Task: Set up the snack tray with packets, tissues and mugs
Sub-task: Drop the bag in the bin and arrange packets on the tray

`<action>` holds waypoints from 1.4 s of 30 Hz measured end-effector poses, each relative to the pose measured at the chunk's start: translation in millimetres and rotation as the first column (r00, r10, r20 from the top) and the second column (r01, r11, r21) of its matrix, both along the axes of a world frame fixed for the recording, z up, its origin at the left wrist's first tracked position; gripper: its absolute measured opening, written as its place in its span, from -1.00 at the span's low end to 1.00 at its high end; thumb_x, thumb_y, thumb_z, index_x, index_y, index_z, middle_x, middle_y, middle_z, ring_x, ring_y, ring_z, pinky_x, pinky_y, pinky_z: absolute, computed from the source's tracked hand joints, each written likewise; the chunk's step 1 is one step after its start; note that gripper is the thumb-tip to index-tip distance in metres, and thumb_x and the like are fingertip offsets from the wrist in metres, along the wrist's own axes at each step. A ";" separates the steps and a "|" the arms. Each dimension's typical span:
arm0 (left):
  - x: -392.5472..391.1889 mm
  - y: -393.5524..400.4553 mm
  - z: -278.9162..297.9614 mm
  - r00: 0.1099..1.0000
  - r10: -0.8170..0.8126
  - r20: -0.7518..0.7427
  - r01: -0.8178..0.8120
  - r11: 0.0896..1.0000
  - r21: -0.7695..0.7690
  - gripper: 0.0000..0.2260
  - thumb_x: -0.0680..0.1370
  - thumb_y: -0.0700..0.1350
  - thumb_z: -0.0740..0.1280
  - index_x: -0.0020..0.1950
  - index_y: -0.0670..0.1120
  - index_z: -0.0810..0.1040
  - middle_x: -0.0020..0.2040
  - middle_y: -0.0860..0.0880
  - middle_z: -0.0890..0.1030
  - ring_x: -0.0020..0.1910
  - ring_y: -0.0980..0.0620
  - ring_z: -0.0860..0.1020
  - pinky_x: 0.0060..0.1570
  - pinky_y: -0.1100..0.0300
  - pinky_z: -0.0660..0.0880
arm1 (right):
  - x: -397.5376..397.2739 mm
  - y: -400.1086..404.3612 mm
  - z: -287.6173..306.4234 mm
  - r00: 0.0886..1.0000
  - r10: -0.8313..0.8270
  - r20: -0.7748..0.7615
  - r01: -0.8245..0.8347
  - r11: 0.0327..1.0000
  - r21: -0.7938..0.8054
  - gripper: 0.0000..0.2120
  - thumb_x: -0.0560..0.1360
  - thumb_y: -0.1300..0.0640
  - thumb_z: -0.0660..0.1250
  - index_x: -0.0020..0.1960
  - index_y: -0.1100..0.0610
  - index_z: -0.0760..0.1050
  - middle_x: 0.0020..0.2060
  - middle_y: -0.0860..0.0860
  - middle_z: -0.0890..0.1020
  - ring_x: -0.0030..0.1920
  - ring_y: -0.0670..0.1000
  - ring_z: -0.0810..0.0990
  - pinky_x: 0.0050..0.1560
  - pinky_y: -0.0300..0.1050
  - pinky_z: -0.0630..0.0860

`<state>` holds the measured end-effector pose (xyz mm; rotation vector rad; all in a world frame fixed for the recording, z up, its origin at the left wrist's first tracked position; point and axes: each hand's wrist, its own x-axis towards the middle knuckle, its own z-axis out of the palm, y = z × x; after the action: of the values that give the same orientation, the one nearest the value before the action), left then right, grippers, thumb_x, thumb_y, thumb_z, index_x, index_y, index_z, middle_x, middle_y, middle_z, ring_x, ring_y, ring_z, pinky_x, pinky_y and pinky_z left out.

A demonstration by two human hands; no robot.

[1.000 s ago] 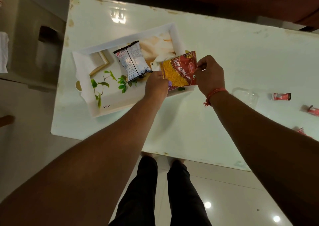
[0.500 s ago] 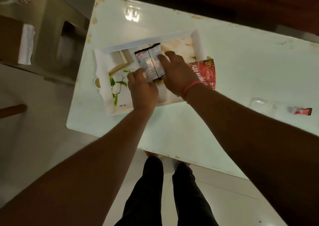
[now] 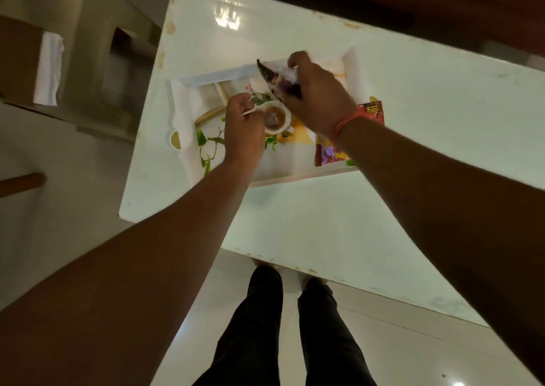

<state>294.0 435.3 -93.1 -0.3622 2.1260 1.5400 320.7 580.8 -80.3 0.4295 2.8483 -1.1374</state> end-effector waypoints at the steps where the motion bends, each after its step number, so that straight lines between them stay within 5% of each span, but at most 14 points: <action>1: -1.7 5.1 1.8 1.000 -0.007 0.011 0.007 1.000 0.010 -0.72 0.55 -0.23 0.26 0.22 0.01 0.45 0.09 0.07 0.55 0.01 0.10 0.55 -0.09 0.34 0.51 | -0.1 9.3 4.2 0.998 -0.053 0.018 0.055 0.994 -0.098 -0.63 0.54 0.10 0.29 0.25 0.25 0.33 -0.18 0.08 0.58 -0.23 0.10 0.58 -0.30 -0.22 0.47; 3: -5.5 16.0 1.9 0.995 -0.054 0.086 0.051 0.998 0.043 -0.70 0.61 -0.12 0.25 0.35 -0.03 0.39 0.18 0.04 0.55 0.06 0.10 0.56 -0.17 0.41 0.49 | 0.4 27.7 9.3 0.982 -0.131 0.135 0.173 0.911 -0.374 -0.74 0.55 0.13 0.27 0.18 0.20 0.35 -0.12 0.11 0.62 -0.19 0.09 0.66 -0.25 -0.15 0.63; 5: -8.7 25.9 2.8 0.977 -0.109 0.184 0.086 0.988 0.130 -0.68 0.63 -0.01 0.24 0.36 -0.08 0.42 0.21 -0.04 0.59 0.13 0.01 0.61 0.01 0.22 0.59 | 3.8 42.7 11.5 0.955 -0.161 0.251 0.288 0.709 -0.644 -0.81 0.56 0.19 0.26 0.16 0.14 0.39 0.09 0.17 0.64 -0.03 0.14 0.71 -0.18 0.05 0.69; 7: -8.8 34.5 6.6 0.957 -0.147 0.251 0.092 0.971 0.219 -0.74 0.64 0.04 0.23 0.20 -0.10 0.50 0.08 -0.03 0.65 0.03 0.00 0.67 0.04 0.13 0.62 | 8.4 52.1 11.8 0.934 -0.158 0.320 0.352 0.552 -0.756 -0.80 0.58 0.23 0.25 0.20 0.13 0.43 0.12 0.14 0.65 0.01 0.12 0.72 -0.18 0.00 0.67; 10: -7.7 47.3 6.7 0.951 -0.178 0.251 0.121 0.966 0.228 -0.75 0.62 0.06 0.26 0.13 -0.10 0.53 0.04 -0.06 0.68 -0.04 0.00 0.70 -0.04 0.11 0.64 | 15.4 61.7 6.3 0.907 -0.226 0.355 0.421 0.474 -0.774 -0.74 0.56 0.24 0.26 0.24 0.18 0.44 0.10 0.15 0.68 0.02 0.15 0.72 -0.09 0.06 0.67; 16: -10.9 66.0 -1.6 0.959 -0.136 0.249 0.100 0.983 0.151 -0.73 0.59 0.02 0.32 0.17 -0.14 0.49 0.01 -0.11 0.68 -0.08 -0.04 0.71 -0.12 0.12 0.65 | 25.4 78.2 -6.4 0.838 -0.457 0.298 0.538 0.602 -0.590 -0.77 0.46 0.14 0.41 0.07 0.08 0.43 0.07 0.16 0.65 0.00 0.14 0.71 0.01 0.16 0.66; 21: -4.7 92.4 -6.0 0.946 -0.216 0.242 0.212 0.976 0.045 -0.84 0.61 0.03 0.29 -0.10 -0.01 0.53 -0.12 0.04 0.65 -0.08 0.02 0.66 -0.02 0.02 0.65 | 30.0 87.8 -9.0 0.814 -0.547 0.195 0.580 0.748 -0.322 -0.66 0.50 0.10 0.40 0.21 0.15 0.41 -0.06 0.05 0.63 -0.11 0.00 0.67 -0.13 -0.14 0.67; 26: -19.2 110.6 -1.2 0.963 -0.244 -0.118 0.246 0.969 0.003 -0.94 0.57 -0.04 0.36 -0.03 0.00 0.54 -0.02 0.01 0.66 -0.04 0.11 0.64 -0.01 0.08 0.64 | 41.0 100.7 -3.6 0.850 -0.492 0.185 0.526 0.792 -0.310 -0.76 0.41 0.18 0.41 0.02 0.01 0.45 -0.25 -0.09 0.56 -0.25 -0.12 0.57 -0.20 -0.19 0.51; 28: -34.0 115.8 7.6 0.883 -0.346 -0.317 0.353 0.935 -0.036 -0.92 0.57 -0.16 0.33 0.04 -0.05 0.58 0.08 -0.07 0.61 0.01 0.15 0.58 -0.01 0.28 0.59 | 44.2 107.4 1.1 0.891 -0.386 0.239 0.447 0.838 -0.312 -0.80 0.37 0.13 0.46 -0.04 0.04 0.50 -0.20 -0.05 0.61 -0.13 -0.03 0.63 -0.10 -0.11 0.55; 31: -49.9 124.8 28.4 0.641 -0.581 -0.502 0.565 0.799 -0.204 -0.76 0.53 -0.26 0.21 0.10 -0.10 0.61 0.16 -0.13 0.56 0.10 0.12 0.53 0.01 0.46 0.47 | 50.8 109.6 3.4 0.930 -0.242 0.276 0.309 0.922 -0.233 -0.66 0.44 0.03 0.46 0.13 0.15 0.52 0.01 -0.01 0.59 0.03 0.02 0.59 0.09 -0.03 0.57; 34: -50.4 132.0 44.7 0.296 -0.803 -0.518 0.741 0.535 -0.405 -0.70 0.49 -0.20 0.15 0.07 -0.11 0.64 0.13 -0.14 0.56 0.14 0.03 0.52 0.10 0.32 0.48 | 55.5 102.7 6.1 0.936 -0.347 0.065 0.351 0.893 -0.281 -0.44 0.43 -0.14 0.46 0.26 0.15 0.41 0.12 -0.02 0.54 0.04 -0.04 0.59 0.06 -0.12 0.58; 36: -44.2 134.9 48.6 0.150 -0.862 -0.485 0.772 0.408 -0.487 -0.69 0.49 -0.22 0.16 0.09 -0.09 0.64 0.12 -0.15 0.53 0.13 -0.02 0.50 0.10 0.19 0.50 | 54.8 100.7 8.9 0.913 -0.408 -0.005 0.381 0.857 -0.348 -0.43 0.42 -0.16 0.46 0.28 0.12 0.39 0.15 -0.01 0.56 0.04 -0.06 0.61 0.00 -0.25 0.57; 40: -34.0 134.1 38.6 0.153 -0.874 -0.461 0.771 0.397 -0.497 -0.61 0.50 -0.35 0.22 0.26 -0.06 0.55 0.23 -0.09 0.50 0.20 0.03 0.49 0.13 0.37 0.43 | 48.2 99.6 7.7 0.935 -0.353 0.019 0.350 0.917 -0.191 -0.62 0.46 -0.07 0.42 0.15 0.16 0.53 -0.01 0.01 0.63 -0.02 -0.06 0.60 -0.03 -0.26 0.54; 42: -29.6 128.9 25.7 0.320 -0.825 -0.467 0.708 0.535 -0.461 -0.56 0.53 -0.35 0.26 0.36 -0.03 0.46 0.34 -0.05 0.44 0.29 0.04 0.45 0.19 0.45 0.36 | 45.2 99.0 2.8 0.907 -0.417 0.057 0.420 0.889 -0.182 -0.70 0.48 -0.04 0.41 0.06 0.16 0.54 -0.08 0.01 0.60 -0.09 -0.01 0.64 -0.15 -0.19 0.62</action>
<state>264.5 564.1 -67.3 1.2157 2.3133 0.8946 365.9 679.8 -77.5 1.0727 2.6651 -1.4421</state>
